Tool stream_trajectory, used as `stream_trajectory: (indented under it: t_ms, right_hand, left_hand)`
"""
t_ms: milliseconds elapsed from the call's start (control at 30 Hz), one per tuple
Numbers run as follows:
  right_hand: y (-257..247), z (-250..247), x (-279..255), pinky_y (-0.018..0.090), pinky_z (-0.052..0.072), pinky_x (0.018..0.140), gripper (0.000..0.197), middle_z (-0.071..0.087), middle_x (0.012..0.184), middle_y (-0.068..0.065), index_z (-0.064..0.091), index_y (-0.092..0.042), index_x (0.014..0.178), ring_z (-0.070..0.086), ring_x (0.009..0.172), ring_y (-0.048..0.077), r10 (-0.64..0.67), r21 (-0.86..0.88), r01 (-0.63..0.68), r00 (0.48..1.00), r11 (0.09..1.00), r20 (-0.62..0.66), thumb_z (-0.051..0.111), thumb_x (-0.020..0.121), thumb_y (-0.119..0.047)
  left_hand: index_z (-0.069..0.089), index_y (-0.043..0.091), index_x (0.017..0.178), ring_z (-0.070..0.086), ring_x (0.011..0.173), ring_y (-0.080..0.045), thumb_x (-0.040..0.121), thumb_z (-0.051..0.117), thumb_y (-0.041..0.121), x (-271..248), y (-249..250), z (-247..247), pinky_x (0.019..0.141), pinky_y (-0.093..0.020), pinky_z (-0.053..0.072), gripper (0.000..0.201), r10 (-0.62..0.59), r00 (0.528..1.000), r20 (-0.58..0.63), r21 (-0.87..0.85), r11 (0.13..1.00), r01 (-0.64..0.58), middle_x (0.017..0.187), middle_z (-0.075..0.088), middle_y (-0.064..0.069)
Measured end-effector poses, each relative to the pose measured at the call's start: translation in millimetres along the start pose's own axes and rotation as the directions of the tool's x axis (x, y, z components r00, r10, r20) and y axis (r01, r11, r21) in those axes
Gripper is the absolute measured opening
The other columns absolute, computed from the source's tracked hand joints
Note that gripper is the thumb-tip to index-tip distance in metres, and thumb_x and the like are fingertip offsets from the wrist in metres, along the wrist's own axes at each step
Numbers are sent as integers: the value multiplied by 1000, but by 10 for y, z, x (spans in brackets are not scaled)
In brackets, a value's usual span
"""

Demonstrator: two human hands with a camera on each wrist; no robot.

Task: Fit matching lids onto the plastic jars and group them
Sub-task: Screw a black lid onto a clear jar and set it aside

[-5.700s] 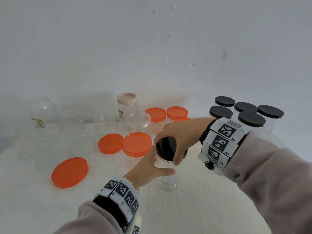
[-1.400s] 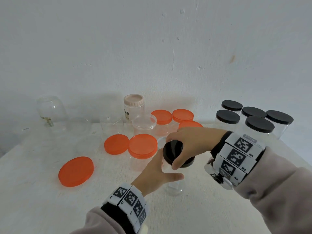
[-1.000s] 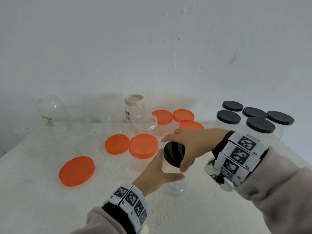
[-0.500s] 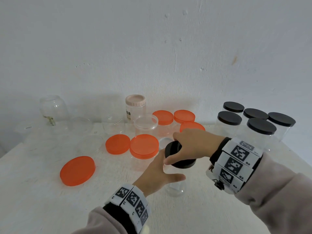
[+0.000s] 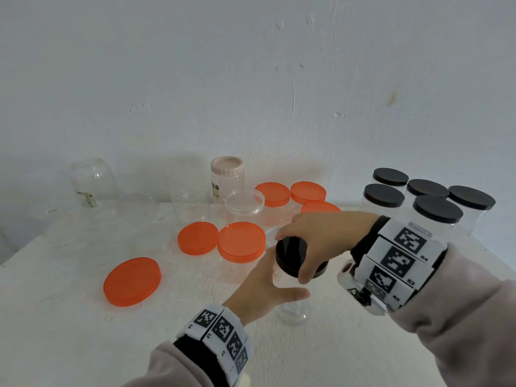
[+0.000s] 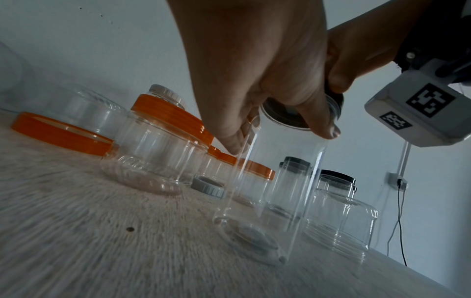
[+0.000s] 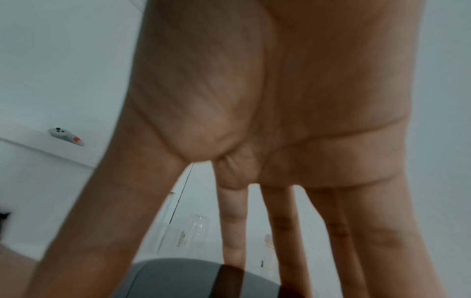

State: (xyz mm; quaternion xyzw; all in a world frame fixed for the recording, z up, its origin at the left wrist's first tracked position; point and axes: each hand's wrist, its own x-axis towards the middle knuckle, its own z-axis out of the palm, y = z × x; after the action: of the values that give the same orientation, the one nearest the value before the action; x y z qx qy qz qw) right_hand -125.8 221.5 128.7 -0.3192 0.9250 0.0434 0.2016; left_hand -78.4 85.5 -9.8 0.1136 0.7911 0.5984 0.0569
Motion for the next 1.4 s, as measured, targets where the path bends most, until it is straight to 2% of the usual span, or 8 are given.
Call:
stream_trajectory:
  t_ms: [133, 233, 333, 433, 533, 1000, 1267, 1400]
  right_hand:
    - [17, 74, 25, 27, 48, 71, 69, 50, 102, -9, 51, -25, 121, 55, 90, 12, 49, 14, -48, 995, 999, -82, 70, 68, -65]
    - [13, 135, 29, 23, 37, 59, 65, 47, 90, -10, 48, -23, 108, 49, 76, 6, 95, 23, -93, 988, 995, -123, 63, 69, -73]
    - [19, 161, 21, 23, 37, 61, 68, 44, 92, -10, 47, -23, 114, 48, 78, 6, 104, 55, -98, 987, 994, -124, 63, 69, -73]
    - [58, 161, -11, 31, 47, 83, 81, 43, 113, -10, 36, -31, 138, 48, 103, 14, 41, 87, -36, 998, 996, -56, 70, 71, -61]
    - [88, 166, -24, 35, 44, 95, 86, 39, 120, -14, 30, -37, 144, 40, 115, 12, -10, 111, 18, 997, 994, -77, 73, 72, -52]
    - [44, 508, -42, 29, 43, 80, 72, 41, 104, -2, 49, -24, 122, 40, 98, 18, 130, 156, -77, 920, 985, -369, 51, 73, -77]
    - [-131, 674, -39, 25, 40, 78, 75, 43, 110, 2, 48, -19, 125, 39, 97, 17, 278, 152, -233, 821, 961, -498, 43, 77, -76]
    - [-186, 716, -28, 26, 42, 80, 77, 44, 111, 3, 47, -17, 126, 40, 98, 19, 324, 156, -285, 790, 946, -521, 39, 78, -77]
  left_hand:
    - [29, 35, 143, 39, 131, -2, 72, 82, 32, -1, -4, 2, 110, -28, 31, 88, 7, 1000, -4, -9, 1000, -7, 138, 45, 18]
    - [30, 35, 142, 41, 131, -3, 71, 83, 32, 1, 2, 1, 113, -38, 32, 89, 13, 1000, -6, -21, 1000, -13, 137, 48, 18]
    - [30, 36, 142, 40, 130, -2, 71, 83, 32, 9, -13, 2, 112, -35, 32, 89, 17, 1000, -4, -22, 1000, -17, 137, 47, 18]
    - [29, 44, 136, 38, 128, 5, 71, 83, 34, 9, -29, 1, 104, -18, 31, 85, 13, 1000, -13, -8, 1000, -13, 136, 45, 23]
    - [28, 43, 137, 38, 128, 5, 71, 83, 35, 9, -38, 8, 103, -18, 28, 87, 6, 1000, -24, -9, 1000, -7, 136, 45, 23]
    - [30, 40, 142, 41, 129, 3, 71, 83, 35, -13, 3, 21, 111, -34, 34, 88, 49, 999, -24, -19, 999, -49, 136, 48, 23]
    - [31, 47, 137, 39, 126, 11, 72, 82, 30, -27, 4, 41, 104, -18, 31, 84, 25, 999, -27, -41, 999, -26, 134, 47, 28]
    - [31, 56, 128, 41, 116, 22, 72, 82, 29, -44, 11, 47, 87, -1, 34, 80, 12, 998, -57, -10, 1000, -12, 125, 49, 37]
